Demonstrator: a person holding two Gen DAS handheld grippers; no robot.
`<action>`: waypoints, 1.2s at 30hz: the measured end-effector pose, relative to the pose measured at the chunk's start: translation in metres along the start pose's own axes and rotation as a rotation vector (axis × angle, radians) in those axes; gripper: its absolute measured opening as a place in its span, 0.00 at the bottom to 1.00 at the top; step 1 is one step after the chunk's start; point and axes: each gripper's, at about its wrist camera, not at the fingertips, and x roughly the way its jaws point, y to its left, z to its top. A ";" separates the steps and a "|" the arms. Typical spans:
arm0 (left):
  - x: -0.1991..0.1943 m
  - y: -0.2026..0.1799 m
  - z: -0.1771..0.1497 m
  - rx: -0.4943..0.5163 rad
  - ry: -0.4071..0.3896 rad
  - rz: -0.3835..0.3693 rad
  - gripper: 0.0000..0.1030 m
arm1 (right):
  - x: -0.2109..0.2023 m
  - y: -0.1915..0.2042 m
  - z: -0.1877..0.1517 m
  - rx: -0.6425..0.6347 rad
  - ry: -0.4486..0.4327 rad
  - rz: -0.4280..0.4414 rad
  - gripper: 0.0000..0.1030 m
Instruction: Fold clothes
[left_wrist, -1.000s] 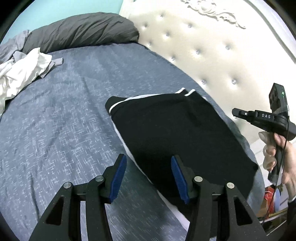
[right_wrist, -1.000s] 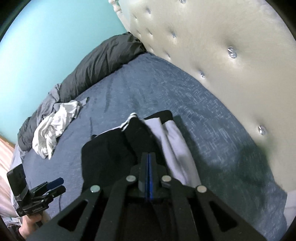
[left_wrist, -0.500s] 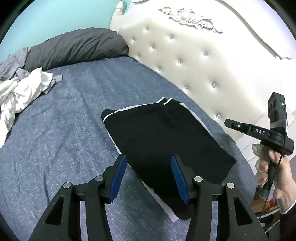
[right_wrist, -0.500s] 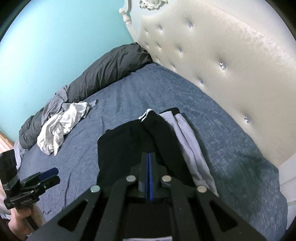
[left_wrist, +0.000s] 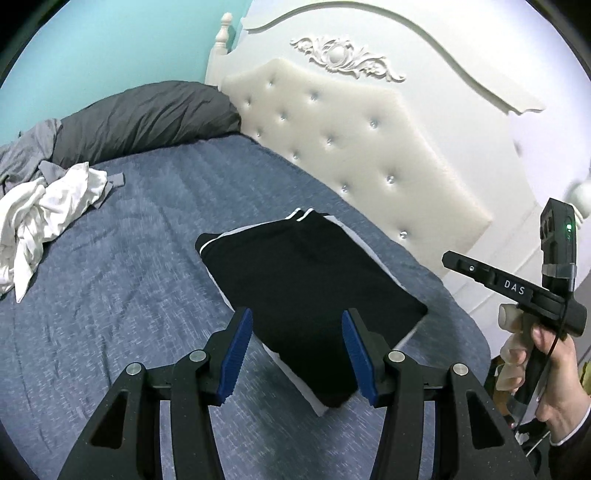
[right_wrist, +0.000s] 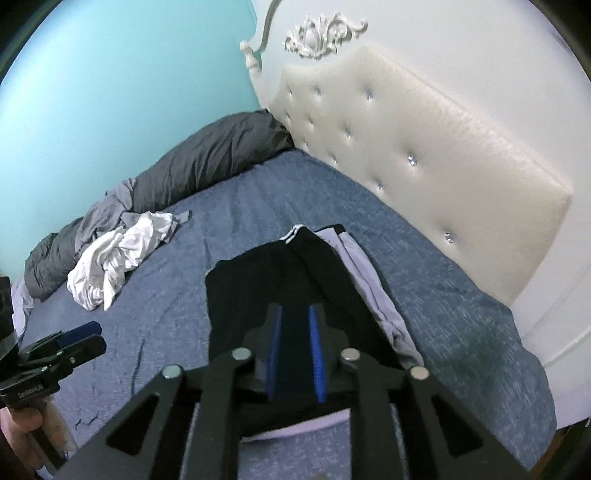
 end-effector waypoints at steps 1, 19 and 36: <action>-0.005 -0.002 -0.001 0.002 -0.002 -0.002 0.54 | -0.006 0.002 -0.002 0.002 -0.007 -0.002 0.16; -0.101 -0.040 -0.036 0.050 -0.054 -0.013 0.54 | -0.115 0.044 -0.042 0.002 -0.092 -0.023 0.17; -0.175 -0.064 -0.071 0.072 -0.107 -0.040 0.58 | -0.204 0.070 -0.088 0.000 -0.130 -0.069 0.18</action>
